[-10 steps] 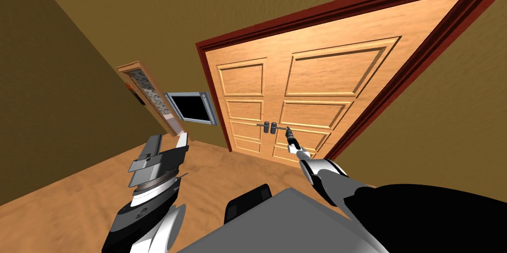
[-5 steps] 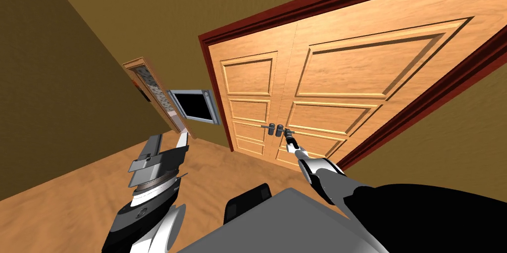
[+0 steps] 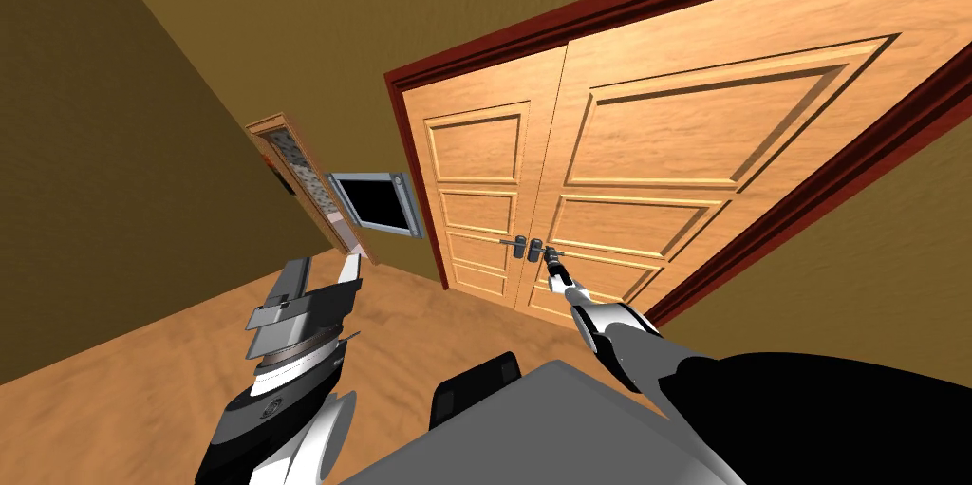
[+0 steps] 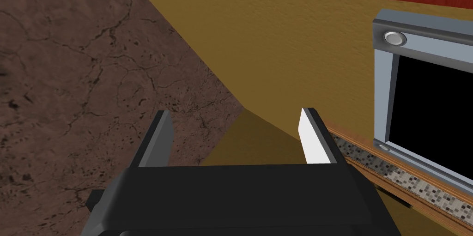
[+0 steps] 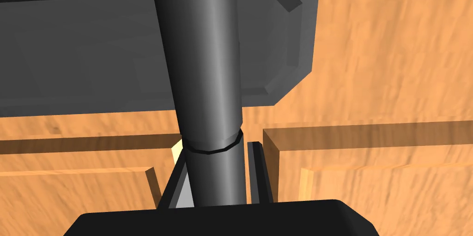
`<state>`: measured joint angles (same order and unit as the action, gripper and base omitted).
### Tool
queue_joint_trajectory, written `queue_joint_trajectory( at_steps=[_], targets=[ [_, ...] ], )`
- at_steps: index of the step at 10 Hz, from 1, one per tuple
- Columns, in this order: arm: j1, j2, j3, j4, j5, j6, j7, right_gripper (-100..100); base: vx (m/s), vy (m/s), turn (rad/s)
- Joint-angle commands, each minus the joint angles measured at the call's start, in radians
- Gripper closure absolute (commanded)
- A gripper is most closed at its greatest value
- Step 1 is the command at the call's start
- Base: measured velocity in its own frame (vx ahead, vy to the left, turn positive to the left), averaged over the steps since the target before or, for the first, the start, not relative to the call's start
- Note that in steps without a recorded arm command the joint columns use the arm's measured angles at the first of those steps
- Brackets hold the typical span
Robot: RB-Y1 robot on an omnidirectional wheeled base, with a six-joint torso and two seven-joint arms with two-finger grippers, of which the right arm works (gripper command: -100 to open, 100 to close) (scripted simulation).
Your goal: Pull the door open
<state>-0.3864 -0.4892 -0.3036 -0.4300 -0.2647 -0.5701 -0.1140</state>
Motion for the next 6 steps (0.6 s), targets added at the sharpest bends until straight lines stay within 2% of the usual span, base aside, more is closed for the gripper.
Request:
queue_joint_trajectory(
  at_steps=[1,3,6],
  targets=[
    [0.011,-0.008,0.000,0.001,0.001,0.002,-0.004,100,-0.144,-0.075,0.025],
    [0.010,-0.005,0.015,-0.004,0.009,0.003,-0.014,100,-0.165,-0.047,0.019],
    [-0.001,0.012,0.050,-0.019,0.027,0.004,-0.032,100,-0.220,-0.028,0.070]
  ],
)
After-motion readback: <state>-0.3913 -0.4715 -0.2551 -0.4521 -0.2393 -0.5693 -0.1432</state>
